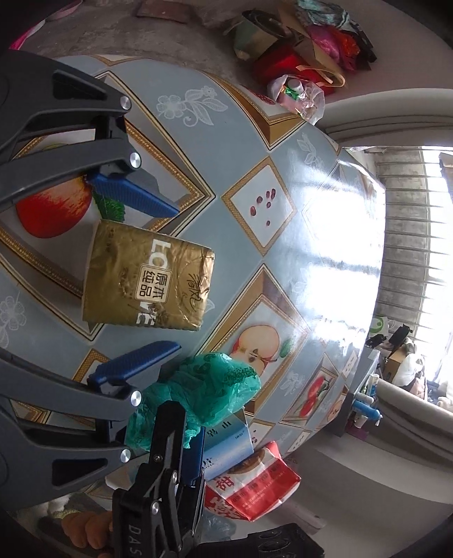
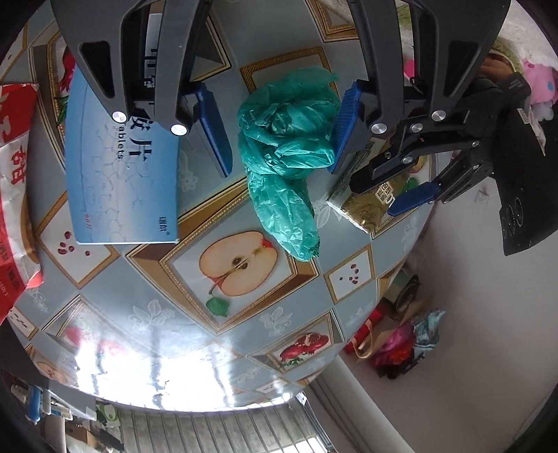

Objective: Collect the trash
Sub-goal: 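Grasp the gold tissue pack with the left gripper while the right gripper holds the green bag, then lift the tissue pack and green bag and carry them over the wastebasket, then open both grippers to drop the tissue pack and green bag, then move both open grippers back over the table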

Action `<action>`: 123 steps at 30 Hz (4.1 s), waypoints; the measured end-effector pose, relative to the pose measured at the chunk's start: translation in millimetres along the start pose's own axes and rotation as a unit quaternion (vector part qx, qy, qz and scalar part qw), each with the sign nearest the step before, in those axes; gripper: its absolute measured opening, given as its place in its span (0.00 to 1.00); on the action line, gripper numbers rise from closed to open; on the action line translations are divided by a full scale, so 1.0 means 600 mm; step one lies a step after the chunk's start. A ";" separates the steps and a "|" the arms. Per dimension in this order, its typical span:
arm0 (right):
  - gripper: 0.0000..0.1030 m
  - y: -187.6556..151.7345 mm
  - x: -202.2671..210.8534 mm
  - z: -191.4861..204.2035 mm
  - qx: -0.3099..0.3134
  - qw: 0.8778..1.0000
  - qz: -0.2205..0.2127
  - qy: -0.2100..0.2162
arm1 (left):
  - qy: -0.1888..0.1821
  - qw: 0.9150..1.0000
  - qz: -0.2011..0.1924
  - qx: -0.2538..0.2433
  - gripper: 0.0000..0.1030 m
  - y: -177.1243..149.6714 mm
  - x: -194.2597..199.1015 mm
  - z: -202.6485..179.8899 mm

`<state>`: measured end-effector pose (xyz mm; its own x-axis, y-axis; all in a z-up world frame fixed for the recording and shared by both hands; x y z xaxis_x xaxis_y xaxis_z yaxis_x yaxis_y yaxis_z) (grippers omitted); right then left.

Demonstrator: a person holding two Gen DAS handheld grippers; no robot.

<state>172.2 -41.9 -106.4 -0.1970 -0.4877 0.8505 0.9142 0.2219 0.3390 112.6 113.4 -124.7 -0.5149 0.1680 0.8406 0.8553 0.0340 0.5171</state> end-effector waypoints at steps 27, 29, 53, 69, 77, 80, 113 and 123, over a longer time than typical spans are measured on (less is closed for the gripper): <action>0.46 0.004 0.011 0.008 0.013 1.000 -0.018 -0.002 | 0.015 1.000 -0.006 -0.002 0.50 -0.001 0.017 -0.001; 0.46 0.003 0.016 0.008 0.013 1.000 -0.021 0.001 | 0.017 1.000 -0.009 -0.004 0.50 0.002 0.020 -0.002; 0.46 -0.026 0.176 -0.036 -0.018 0.989 -0.141 0.031 | -0.009 0.993 -0.089 -0.078 0.50 0.067 0.120 -0.090; 0.46 -0.149 0.377 -0.224 -0.164 0.939 -0.302 -0.031 | -0.151 0.960 -0.091 -0.216 0.50 0.150 0.125 -0.363; 0.46 -0.297 0.469 -0.414 -0.327 0.859 -0.375 -0.119 | -0.234 0.925 -0.019 -0.298 0.50 0.153 0.073 -0.608; 0.46 -0.358 0.480 -0.480 -0.390 0.823 -0.380 -0.164 | -0.250 0.910 0.025 -0.330 0.50 0.144 0.032 -0.716; 0.63 -0.531 0.359 -0.797 -0.580 0.724 -0.296 -0.226 | -0.284 0.849 0.100 -0.435 0.68 0.042 -0.131 -1.107; 0.63 -0.311 0.423 -0.587 -0.351 0.855 -0.346 -0.158 | -0.235 0.915 -0.046 -0.325 0.68 0.223 0.094 -0.715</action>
<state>76.5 -504.6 -95.5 -0.7622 -0.0201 0.6470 0.5046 -0.6444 0.5745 173.2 -295.0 61.1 -0.3693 0.6045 0.7059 0.5157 -0.4986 0.6968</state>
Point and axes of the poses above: each gripper's, at about its wrist camera, not at the fingertips, and x roughly against the way its jaws point, z to its left, y to its top, the point moved 4 cm from there along -x, roughly the way its jaws point, and after that the axes turned 4 degrees about z, right-handed, at the moved point
